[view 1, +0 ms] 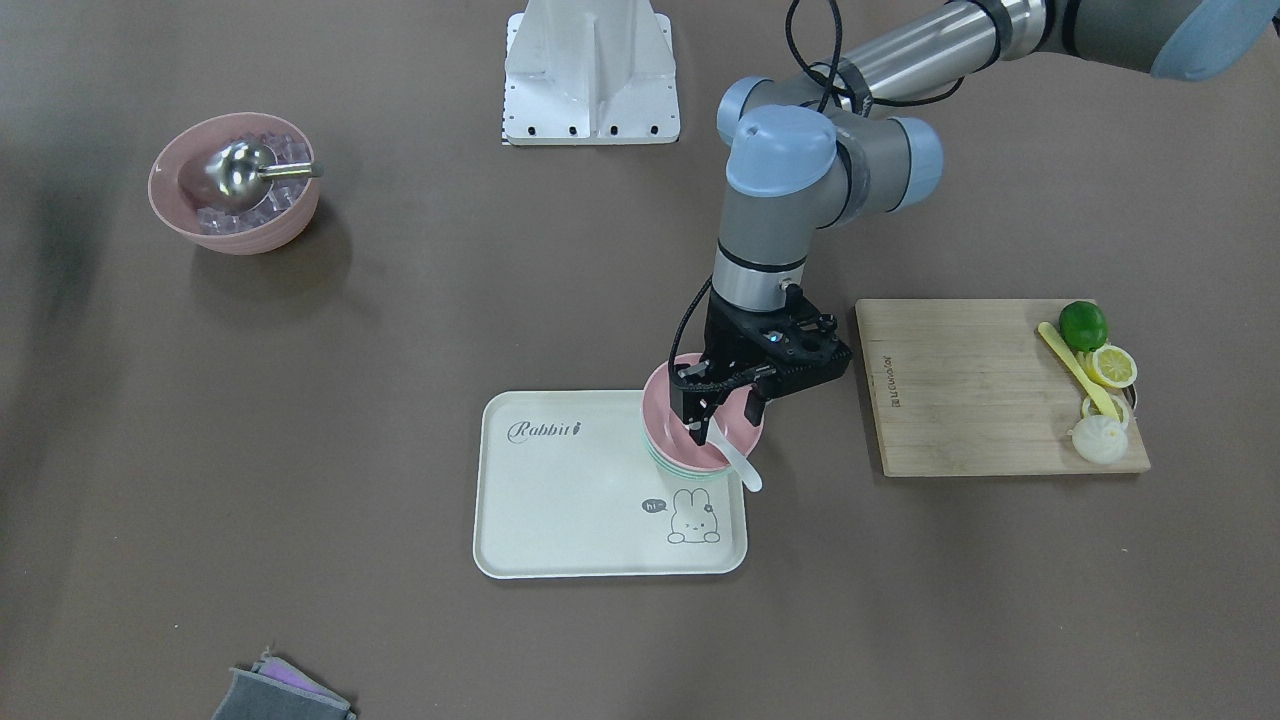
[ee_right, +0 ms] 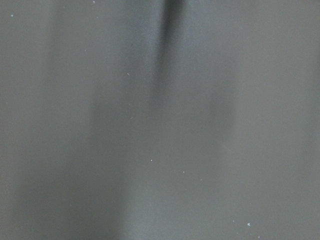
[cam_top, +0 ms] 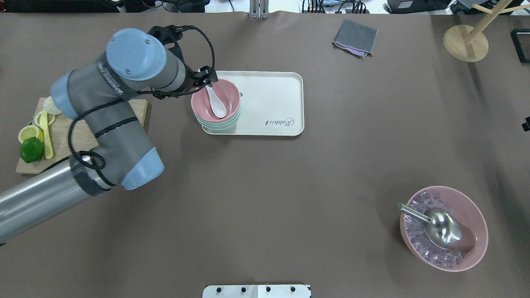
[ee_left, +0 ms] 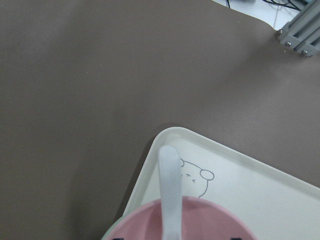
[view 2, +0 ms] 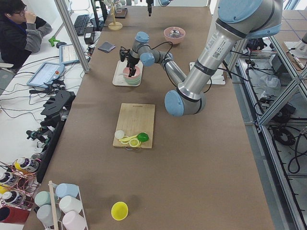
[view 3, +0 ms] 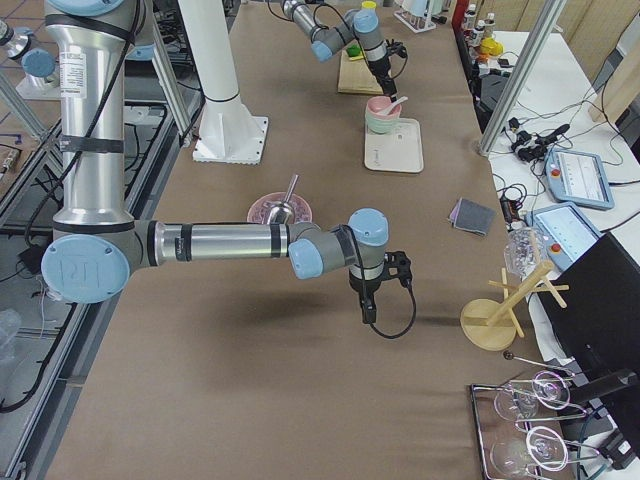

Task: Stack pink bowl on green and place spoon
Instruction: 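Release the spoon in the pink bowl and withdraw the left arm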

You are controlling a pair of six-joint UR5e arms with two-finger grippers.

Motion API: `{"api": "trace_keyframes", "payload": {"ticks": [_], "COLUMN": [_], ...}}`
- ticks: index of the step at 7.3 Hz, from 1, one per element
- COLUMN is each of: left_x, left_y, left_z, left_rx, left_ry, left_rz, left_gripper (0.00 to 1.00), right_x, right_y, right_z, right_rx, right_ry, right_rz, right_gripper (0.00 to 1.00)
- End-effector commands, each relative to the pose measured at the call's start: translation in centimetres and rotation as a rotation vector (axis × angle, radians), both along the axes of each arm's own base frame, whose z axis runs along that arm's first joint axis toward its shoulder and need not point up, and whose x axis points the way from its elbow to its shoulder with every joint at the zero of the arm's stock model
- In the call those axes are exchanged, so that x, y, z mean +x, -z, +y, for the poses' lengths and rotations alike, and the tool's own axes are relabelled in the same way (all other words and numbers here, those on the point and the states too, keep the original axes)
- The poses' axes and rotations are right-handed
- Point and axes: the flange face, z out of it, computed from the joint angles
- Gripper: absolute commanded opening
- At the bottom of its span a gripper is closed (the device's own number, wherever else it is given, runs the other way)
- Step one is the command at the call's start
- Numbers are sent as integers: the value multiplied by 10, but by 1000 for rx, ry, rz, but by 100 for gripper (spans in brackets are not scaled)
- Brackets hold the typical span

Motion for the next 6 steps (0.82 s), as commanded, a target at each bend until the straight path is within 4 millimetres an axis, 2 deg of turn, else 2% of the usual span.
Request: {"api": "trace_keyframes", "payload": {"ticks": [1,2,3,4,6], "left_x": [-94,-142,-197,-252,-354], "left_y": [-72,-115,-160,-214,-299], "left_z": [4,-4,0,19,60], "left_rx": [103,130,164,176,211], "left_ry": [-179,-271,-356,-412,-541], "left_rz": [-139,-189,-232,-301,-386], "left_gripper": [98,98,99,99,98], "right_x": [2,2,2,2,3], "right_y": [-8,-7,-8,-10,-12], "right_z": [7,7,8,10,13], "right_rx": [-15,-14,-16,-21,-26], "right_ry": [1,2,1,1,2], "right_rz": [3,1,1,1,-2], "right_gripper": [100,100,100,100,100]}}
